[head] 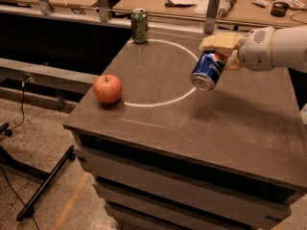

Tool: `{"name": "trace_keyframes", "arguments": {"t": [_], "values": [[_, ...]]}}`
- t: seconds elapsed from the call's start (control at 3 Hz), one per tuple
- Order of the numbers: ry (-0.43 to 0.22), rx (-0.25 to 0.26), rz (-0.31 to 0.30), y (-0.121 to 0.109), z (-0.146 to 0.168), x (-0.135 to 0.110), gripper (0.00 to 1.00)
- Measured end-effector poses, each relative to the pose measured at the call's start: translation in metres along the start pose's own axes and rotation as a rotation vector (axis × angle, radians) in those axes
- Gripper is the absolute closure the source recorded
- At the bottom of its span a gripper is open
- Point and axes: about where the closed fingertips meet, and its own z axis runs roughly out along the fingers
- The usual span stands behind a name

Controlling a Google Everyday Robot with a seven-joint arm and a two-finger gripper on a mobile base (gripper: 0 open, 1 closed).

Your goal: Place pepsi can upright

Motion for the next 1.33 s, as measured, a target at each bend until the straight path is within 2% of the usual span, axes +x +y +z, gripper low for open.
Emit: {"name": "trace_keyframes", "arguments": {"t": [0.33,0.67,1.0,1.33], "values": [[-0.030,-0.074,-0.089,0.0145,-0.0116,0.0045,1.00],[-0.030,-0.074,-0.089,0.0145,-0.0116,0.0045,1.00],[-0.058,-0.098,-0.156,0.0158,-0.0113,0.0028,1.00],[-0.118,-0.169,-0.269,0.0182,-0.0138,-0.0020,1.00]]}}
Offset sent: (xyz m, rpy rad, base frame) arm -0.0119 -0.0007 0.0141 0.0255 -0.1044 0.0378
